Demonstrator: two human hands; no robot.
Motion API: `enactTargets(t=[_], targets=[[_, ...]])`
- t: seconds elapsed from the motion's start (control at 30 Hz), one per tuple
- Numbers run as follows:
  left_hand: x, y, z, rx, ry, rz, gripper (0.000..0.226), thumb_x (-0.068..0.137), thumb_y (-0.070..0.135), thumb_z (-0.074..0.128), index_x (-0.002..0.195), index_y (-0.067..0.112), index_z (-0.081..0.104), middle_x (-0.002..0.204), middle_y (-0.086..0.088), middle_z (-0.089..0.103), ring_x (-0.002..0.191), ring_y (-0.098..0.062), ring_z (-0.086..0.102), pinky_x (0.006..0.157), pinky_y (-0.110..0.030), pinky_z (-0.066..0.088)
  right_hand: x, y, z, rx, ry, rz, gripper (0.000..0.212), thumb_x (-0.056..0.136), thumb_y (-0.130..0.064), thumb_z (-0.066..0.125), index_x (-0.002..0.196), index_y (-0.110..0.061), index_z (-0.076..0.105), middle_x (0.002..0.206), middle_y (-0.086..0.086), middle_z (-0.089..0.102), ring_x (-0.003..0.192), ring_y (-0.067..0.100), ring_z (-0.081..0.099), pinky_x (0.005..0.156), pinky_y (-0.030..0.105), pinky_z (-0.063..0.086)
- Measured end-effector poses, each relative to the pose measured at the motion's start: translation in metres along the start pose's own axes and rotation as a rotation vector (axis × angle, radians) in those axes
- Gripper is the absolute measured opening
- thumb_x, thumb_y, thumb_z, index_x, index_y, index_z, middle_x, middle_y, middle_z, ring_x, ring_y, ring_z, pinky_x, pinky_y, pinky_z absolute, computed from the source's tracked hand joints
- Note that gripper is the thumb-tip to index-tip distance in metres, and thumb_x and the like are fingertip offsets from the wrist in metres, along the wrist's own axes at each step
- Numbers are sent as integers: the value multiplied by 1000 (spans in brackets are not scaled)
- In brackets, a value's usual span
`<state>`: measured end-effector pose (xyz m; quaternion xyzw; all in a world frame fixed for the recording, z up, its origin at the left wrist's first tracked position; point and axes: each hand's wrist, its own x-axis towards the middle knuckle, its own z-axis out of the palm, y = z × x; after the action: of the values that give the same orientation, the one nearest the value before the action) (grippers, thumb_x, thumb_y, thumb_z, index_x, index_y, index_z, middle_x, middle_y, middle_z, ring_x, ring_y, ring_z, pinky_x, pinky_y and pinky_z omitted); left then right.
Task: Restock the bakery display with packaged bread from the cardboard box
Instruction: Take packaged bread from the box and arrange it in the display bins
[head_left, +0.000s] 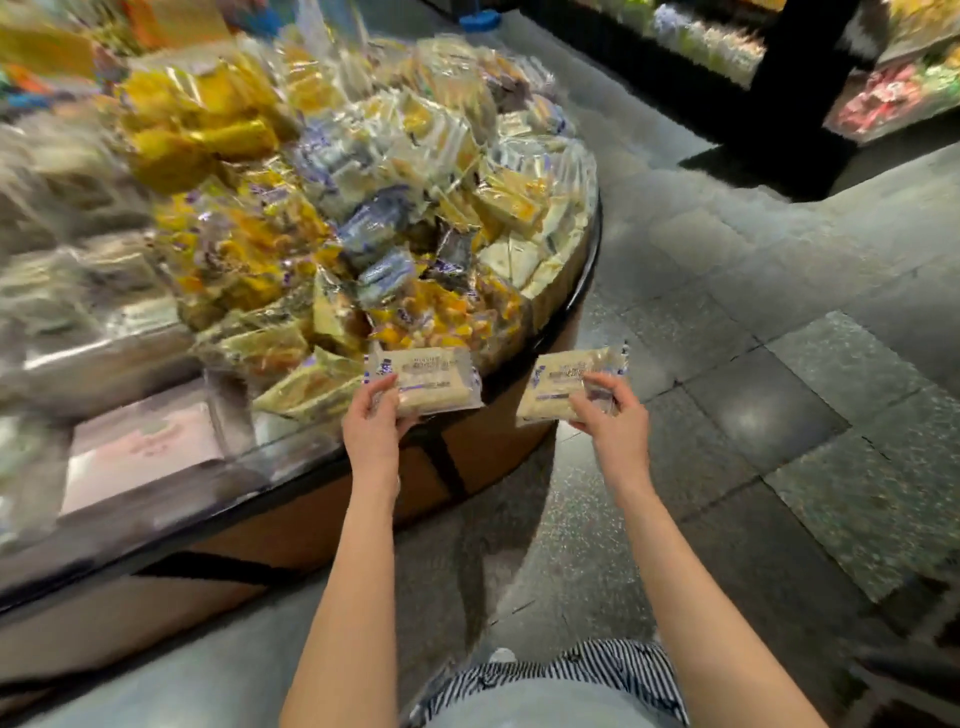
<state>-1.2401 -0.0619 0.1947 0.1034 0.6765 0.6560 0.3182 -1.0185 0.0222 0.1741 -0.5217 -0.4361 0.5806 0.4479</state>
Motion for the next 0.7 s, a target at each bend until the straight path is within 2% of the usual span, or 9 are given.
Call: enactTargets(t=[0.13,0.27,0.37,0.43,0.5,0.6,0.67,0.7], targets=[[19,3,-79,-56,97,1,18,101,10,53,111,19,65,108,-5,61,91,-15,61,82,-31,59,-15,7,82,-69,-183,4,25,91,-6,66,116,-13,67,101,-8,66,95,9,68,76,26,59],[26,6,-145,-137,214,-24,27,98,0,51,110,22,63,130,-7,55,107,-20,64,82,-35,60,-29,14,155,-97,-352,17,33,89,-4,68,119,-18,68,109,-11,66,101,3,66,84,37,60],[32,15,-184,-158,289,-20,31,97,-2,50,116,21,59,132,-5,54,109,-22,64,83,-38,60,-33,19,202,-137,-448,9,34,89,-8,70,117,-25,68,112,-13,65,111,8,63,91,40,57],[39,22,-205,-183,344,4,33,96,-4,50,112,23,59,129,-5,55,103,-17,66,83,-36,60,-34,22,234,-168,-499,0,33,88,-12,71,114,-32,68,116,-12,64,115,14,62,94,42,55],[49,26,-225,-190,407,23,34,96,-6,49,110,24,58,127,-4,56,97,-13,66,82,-35,60,-34,25,268,-192,-545,-15,33,89,-14,71,117,-30,68,117,-11,62,117,15,60,96,41,54],[73,30,-253,-195,487,47,35,95,-8,49,108,24,58,131,-7,55,99,-13,64,79,-33,59,-33,29,320,-222,-617,-36,36,89,-12,69,125,-19,65,113,-11,60,111,7,58,95,31,53],[92,34,-273,-194,526,51,38,94,-8,49,105,26,60,132,-8,55,101,-15,65,78,-32,60,-29,33,356,-230,-660,-32,36,90,-12,69,125,-20,65,108,-15,58,102,0,58,94,31,53],[103,38,-282,-197,543,49,38,94,-8,49,104,27,60,132,-8,56,102,-17,65,79,-33,60,-25,35,375,-224,-680,-22,36,89,-13,70,123,-24,66,108,-15,59,102,1,59,94,33,54]])
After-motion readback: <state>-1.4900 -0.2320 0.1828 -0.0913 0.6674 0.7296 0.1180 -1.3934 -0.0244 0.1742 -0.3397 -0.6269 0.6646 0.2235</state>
